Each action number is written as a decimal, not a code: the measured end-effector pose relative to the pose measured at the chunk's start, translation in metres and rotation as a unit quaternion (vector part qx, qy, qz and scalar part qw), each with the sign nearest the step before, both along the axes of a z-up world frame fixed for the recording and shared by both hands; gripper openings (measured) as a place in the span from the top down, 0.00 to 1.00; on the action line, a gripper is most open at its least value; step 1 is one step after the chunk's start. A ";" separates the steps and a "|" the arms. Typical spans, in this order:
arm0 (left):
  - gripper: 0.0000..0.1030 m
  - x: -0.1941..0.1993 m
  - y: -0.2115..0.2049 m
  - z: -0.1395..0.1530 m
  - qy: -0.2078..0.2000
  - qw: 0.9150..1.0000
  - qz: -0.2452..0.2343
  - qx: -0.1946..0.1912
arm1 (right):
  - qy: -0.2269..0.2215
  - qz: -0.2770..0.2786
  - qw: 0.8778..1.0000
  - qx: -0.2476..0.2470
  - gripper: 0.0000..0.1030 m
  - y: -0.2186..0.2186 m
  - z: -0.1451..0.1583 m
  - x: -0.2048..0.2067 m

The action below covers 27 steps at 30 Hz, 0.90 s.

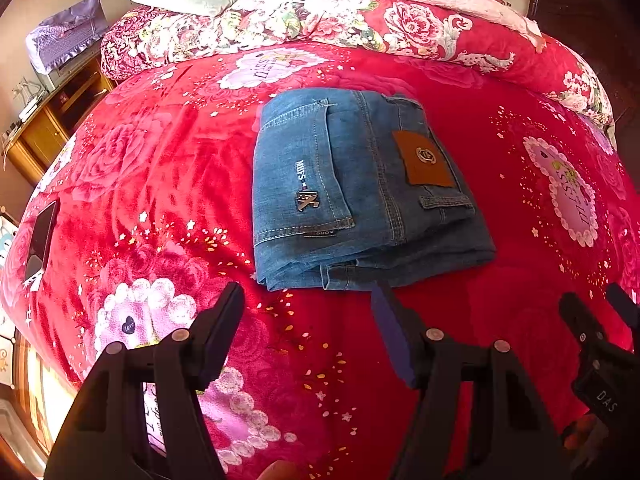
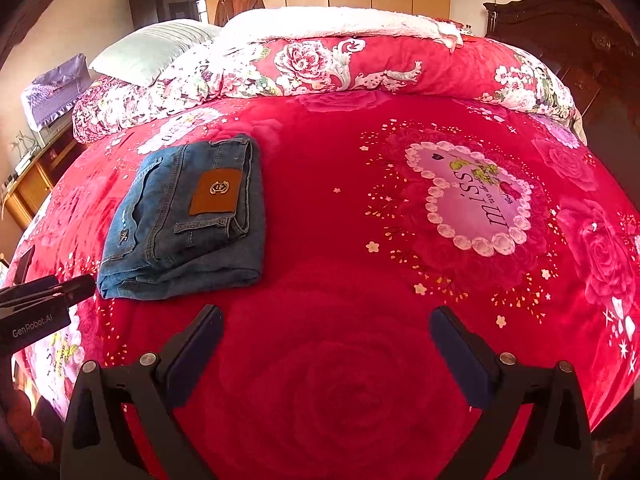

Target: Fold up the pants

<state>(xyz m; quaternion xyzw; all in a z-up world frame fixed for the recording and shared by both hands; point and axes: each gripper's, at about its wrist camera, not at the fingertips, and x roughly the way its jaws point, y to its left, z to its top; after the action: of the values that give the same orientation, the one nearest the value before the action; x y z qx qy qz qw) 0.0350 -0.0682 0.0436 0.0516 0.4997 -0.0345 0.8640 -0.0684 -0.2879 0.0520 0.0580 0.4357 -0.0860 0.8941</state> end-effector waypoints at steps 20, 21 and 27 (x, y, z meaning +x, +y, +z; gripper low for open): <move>0.37 -0.014 -0.017 0.005 0.001 0.999 -0.038 -0.019 | 0.001 0.002 1.000 -0.014 0.00 -0.001 0.000 -0.003; 0.37 -0.014 -0.017 0.005 0.001 0.999 -0.038 -0.018 | 0.001 0.001 1.000 -0.014 0.00 -0.001 0.000 -0.003; 0.37 -0.016 -0.019 0.005 0.002 0.999 -0.040 -0.018 | 0.004 -0.001 1.000 -0.015 0.00 -0.002 -0.001 -0.003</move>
<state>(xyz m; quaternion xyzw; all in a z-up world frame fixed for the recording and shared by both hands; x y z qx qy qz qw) 0.0192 -0.0870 0.0490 0.0558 0.4979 -0.0780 0.8619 -0.0717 -0.2899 0.0512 0.0446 0.4379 -0.0937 0.8930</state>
